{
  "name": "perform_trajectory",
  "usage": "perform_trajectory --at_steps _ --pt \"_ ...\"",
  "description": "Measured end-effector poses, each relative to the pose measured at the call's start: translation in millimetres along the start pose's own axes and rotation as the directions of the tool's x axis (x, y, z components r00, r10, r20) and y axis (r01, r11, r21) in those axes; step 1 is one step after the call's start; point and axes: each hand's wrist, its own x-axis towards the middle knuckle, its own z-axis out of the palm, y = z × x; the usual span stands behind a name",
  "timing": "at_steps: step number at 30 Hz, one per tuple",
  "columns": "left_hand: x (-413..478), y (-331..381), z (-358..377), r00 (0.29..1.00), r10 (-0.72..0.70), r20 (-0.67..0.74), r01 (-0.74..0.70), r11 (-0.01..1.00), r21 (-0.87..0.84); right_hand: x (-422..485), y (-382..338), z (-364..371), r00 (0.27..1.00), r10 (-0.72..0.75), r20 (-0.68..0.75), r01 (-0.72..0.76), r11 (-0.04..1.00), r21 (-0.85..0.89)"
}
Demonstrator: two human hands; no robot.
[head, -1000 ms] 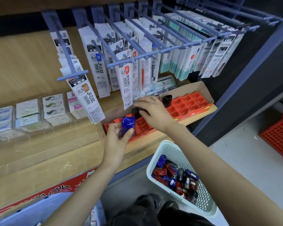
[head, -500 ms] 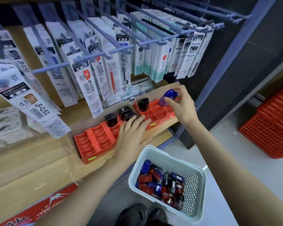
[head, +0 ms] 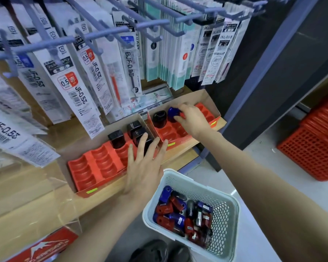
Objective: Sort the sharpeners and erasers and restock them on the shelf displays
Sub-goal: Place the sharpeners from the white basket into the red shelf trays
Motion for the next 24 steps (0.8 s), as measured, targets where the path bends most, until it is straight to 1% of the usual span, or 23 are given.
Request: perform_trajectory --at_steps 3,5,6,7,8,9,11,12,13,14,15,16,17,19,20,21,22,24 --pt "1 0 0 1.0 -0.002 -0.009 0.002 1.0 -0.01 -2 2 1 0.999 -0.035 -0.006 0.034 0.996 -0.087" --pt "1 1 0 1.0 0.007 -0.013 -0.007 1.0 -0.017 -4 3 -2 0.998 -0.03 0.054 0.039 0.984 -0.171" --pt "1 1 0 1.0 0.01 -0.03 -0.01 1.0 -0.024 -8 4 -4 0.996 -0.023 0.088 0.04 0.981 -0.192" --pt "0 1 -1 0.998 0.011 -0.064 -0.013 0.999 -0.037 -13 2 -7 0.994 -0.009 0.109 0.028 0.985 -0.172" --pt "-1 1 -3 0.994 0.018 -0.111 -0.024 0.998 -0.053 -22 0 -10 0.995 0.022 0.1 -0.011 0.995 -0.102" --pt "-4 2 -4 0.984 0.042 -0.176 -0.055 0.996 -0.071 -36 0 -12 0.997 0.057 0.059 -0.056 0.998 -0.008" --pt "-12 3 -4 0.944 0.15 -0.294 -0.194 0.973 -0.123 -72 3 -15 0.994 0.086 -0.073 -0.074 0.985 0.154" --pt "-16 4 -4 0.925 0.214 -0.314 -0.275 0.947 -0.164 -92 7 -16 0.989 0.096 -0.115 -0.07 0.975 0.211" --pt "-19 6 -1 0.919 0.265 -0.291 -0.335 0.914 -0.228 -114 12 -15 0.983 0.125 -0.134 -0.086 0.96 0.266" --pt "-24 9 5 0.931 0.289 -0.223 -0.349 0.883 -0.314 -134 18 -11 0.976 0.183 -0.117 -0.138 0.939 0.315" --pt "-29 13 16 0.955 0.275 -0.109 -0.295 0.857 -0.422 -154 25 -5 0.967 0.248 -0.06 -0.214 0.915 0.342" --pt "-33 16 28 0.972 0.234 0.035 -0.182 0.834 -0.521 -172 33 5 0.951 0.309 0.027 -0.299 0.888 0.35" --pt "-37 20 44 0.965 0.185 0.186 -0.041 0.807 -0.589 -188 41 17 0.925 0.356 0.129 -0.379 0.861 0.339" --pt "-45 27 81 0.911 0.091 0.402 0.208 0.74 -0.639 -215 55 45 0.864 0.411 0.29 -0.486 0.832 0.268" --pt "-47 29 98 0.871 0.073 0.486 0.298 0.708 -0.64 -225 61 60 0.832 0.431 0.351 -0.525 0.816 0.242" --pt "-48 31 113 0.825 0.083 0.56 0.353 0.697 -0.624 -233 65 73 0.797 0.451 0.402 -0.564 0.794 0.228" --pt "-47 34 127 0.783 0.12 0.611 0.364 0.709 -0.605 -241 70 87 0.759 0.479 0.442 -0.609 0.761 0.221" --pt "-40 38 154 0.724 0.202 0.66 0.302 0.768 -0.565 -252 81 114 0.686 0.541 0.487 -0.692 0.691 0.207"
